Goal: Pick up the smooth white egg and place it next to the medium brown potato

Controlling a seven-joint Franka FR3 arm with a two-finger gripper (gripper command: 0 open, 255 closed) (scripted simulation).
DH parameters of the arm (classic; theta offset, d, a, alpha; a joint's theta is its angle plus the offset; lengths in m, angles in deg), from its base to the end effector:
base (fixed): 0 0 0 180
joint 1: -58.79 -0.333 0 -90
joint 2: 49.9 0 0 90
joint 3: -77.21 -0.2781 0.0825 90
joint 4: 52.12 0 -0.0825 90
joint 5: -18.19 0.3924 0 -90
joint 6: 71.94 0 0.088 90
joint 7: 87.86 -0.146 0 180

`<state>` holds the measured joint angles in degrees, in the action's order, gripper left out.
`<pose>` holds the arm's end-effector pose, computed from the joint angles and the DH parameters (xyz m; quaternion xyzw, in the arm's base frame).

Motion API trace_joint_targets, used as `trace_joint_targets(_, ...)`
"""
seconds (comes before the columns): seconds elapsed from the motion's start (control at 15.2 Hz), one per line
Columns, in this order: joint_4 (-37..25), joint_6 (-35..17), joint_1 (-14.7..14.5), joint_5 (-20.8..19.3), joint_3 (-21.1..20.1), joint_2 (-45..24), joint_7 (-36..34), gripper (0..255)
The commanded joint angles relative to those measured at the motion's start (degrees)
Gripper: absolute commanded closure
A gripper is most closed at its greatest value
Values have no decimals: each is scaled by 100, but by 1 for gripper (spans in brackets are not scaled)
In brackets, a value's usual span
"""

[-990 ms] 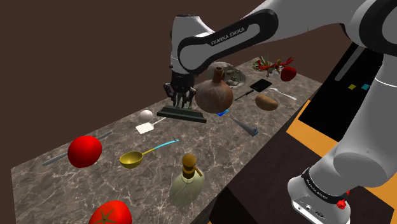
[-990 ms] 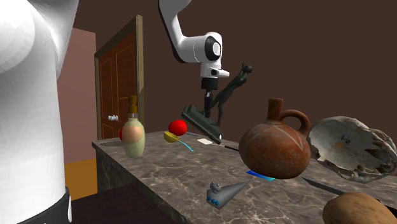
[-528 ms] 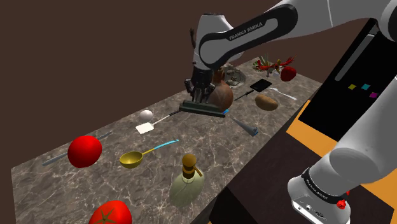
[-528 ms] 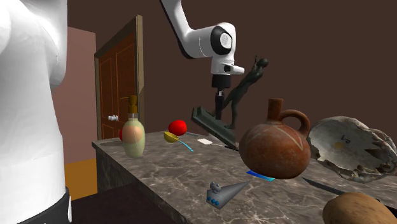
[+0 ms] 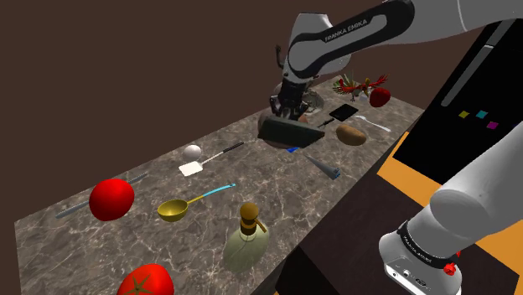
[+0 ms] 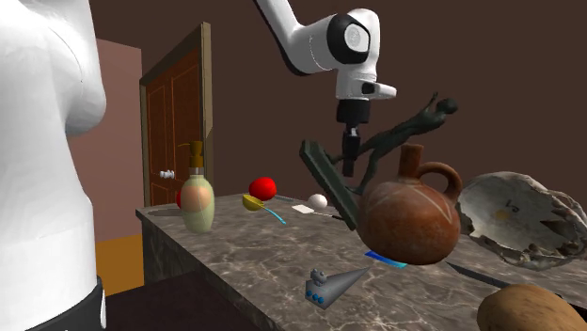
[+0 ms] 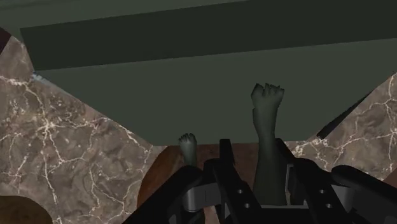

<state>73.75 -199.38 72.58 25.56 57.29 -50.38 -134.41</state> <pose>0.5369 0.0658 0.3007 -0.9230 0.3809 0.0148 0.0516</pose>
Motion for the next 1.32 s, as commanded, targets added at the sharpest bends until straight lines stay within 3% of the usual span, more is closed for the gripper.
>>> trace_joint_targets(0.0, 155, -19, 180, 31, 176, 67, 328, 255)
trace_joint_targets(0.86, 261, 201, 1154, 15, 1103, 196, 2207, 255)
trace_joint_targets(0.92, 128, 250, 1048, 527, 998, 469, 2086, 255)
trace_joint_targets(0.99, 128, 250, 1051, 527, 995, 469, 2087, 0)
trace_joint_targets(1.25, 183, -84, 793, 441, 645, 329, 1372, 0)
